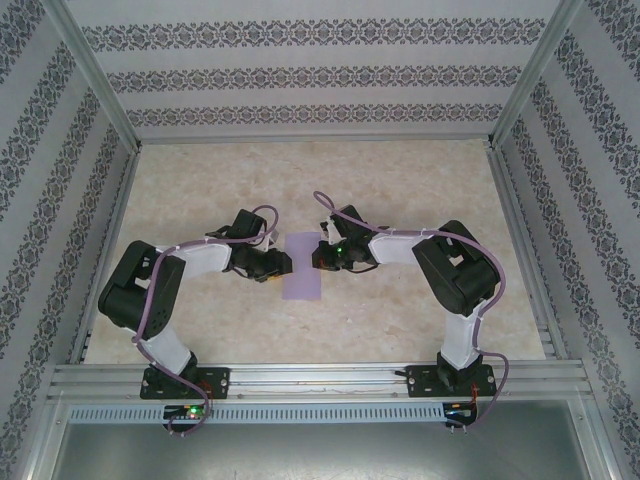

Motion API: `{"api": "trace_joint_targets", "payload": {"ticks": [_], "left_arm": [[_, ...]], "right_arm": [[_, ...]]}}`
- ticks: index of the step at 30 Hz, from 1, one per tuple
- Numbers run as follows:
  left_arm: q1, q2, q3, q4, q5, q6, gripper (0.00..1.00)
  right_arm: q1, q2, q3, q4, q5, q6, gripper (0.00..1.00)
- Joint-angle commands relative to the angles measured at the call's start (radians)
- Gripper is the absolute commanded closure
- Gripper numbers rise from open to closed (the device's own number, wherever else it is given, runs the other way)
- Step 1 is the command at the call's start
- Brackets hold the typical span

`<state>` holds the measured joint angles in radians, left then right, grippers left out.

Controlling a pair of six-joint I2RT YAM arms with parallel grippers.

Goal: Fold a paper plane with a square sheet of paper (fold left side to right side)
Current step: Third fold the triangle at the center of the table.

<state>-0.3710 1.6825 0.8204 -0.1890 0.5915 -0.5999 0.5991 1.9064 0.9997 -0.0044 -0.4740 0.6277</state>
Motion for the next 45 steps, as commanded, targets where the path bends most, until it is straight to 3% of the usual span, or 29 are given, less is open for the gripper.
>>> {"api": "trace_joint_targets", "payload": {"ticks": [1, 13, 45], "left_arm": [[0.003, 0.024, 0.006, 0.026, 0.021, -0.009, 0.62], [0.000, 0.030, 0.002, 0.079, 0.059, -0.034, 0.65], [0.001, -0.019, -0.017, 0.082, 0.013, -0.061, 0.64]], "right_arm": [[-0.007, 0.010, -0.004, -0.080, 0.028, -0.017, 1.00], [-0.007, 0.013, -0.004, -0.075, 0.023, -0.017, 1.00], [-0.007, 0.012, -0.011, -0.063, 0.020, -0.014, 1.00]]}}
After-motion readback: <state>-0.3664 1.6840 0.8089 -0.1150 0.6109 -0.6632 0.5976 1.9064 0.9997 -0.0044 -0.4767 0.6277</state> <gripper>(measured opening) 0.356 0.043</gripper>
